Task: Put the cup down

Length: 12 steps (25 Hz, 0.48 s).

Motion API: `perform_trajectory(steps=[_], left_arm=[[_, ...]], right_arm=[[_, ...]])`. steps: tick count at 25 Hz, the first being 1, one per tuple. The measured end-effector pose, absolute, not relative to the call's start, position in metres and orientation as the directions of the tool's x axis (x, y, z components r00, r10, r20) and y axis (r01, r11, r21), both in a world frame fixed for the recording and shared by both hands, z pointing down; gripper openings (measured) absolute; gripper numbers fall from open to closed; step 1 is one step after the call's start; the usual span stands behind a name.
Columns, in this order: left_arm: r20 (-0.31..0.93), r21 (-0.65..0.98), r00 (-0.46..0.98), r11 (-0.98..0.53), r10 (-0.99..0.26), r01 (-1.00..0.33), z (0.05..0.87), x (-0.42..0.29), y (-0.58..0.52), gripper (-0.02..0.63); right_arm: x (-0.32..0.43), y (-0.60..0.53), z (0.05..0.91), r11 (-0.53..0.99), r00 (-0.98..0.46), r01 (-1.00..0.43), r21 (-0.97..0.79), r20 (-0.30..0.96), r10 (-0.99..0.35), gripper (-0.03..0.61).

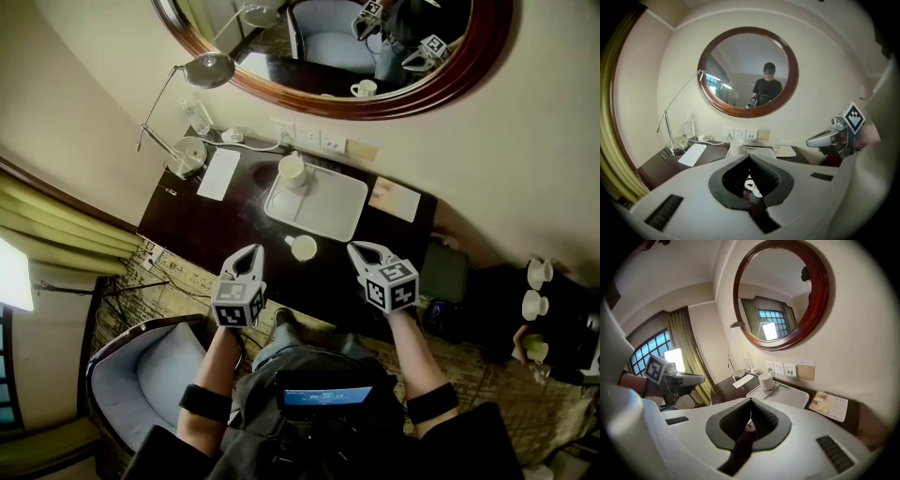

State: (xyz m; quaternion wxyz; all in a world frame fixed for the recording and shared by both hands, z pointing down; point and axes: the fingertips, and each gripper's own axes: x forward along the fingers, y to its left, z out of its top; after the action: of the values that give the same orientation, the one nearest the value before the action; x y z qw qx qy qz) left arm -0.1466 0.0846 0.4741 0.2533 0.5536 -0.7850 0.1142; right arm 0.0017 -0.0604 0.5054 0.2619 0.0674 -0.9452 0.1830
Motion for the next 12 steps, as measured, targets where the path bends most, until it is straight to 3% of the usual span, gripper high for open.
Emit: perform_trajectory(steps=[5,7,12], left_arm=[[0.526,0.096,-0.242,0.340,-0.815,-0.935,0.488,-0.168,0.067,0.003],[0.534,0.098,-0.210,0.307,-0.819,-0.947,0.500,-0.179,0.061,0.088],[0.549,0.085,-0.054,0.120,-0.834,-0.989,0.530,-0.201,0.029,0.222]], right_arm=[[0.003,-0.065,0.518,0.914,-0.840,-0.260,-0.311,0.539,-0.055,0.003],[0.005,-0.064,0.524,0.900,-0.828,-0.295,-0.321,0.556,-0.073,0.003],[0.015,-0.065,0.543,0.860,-0.788,-0.384,-0.337,0.605,-0.115,0.003]])
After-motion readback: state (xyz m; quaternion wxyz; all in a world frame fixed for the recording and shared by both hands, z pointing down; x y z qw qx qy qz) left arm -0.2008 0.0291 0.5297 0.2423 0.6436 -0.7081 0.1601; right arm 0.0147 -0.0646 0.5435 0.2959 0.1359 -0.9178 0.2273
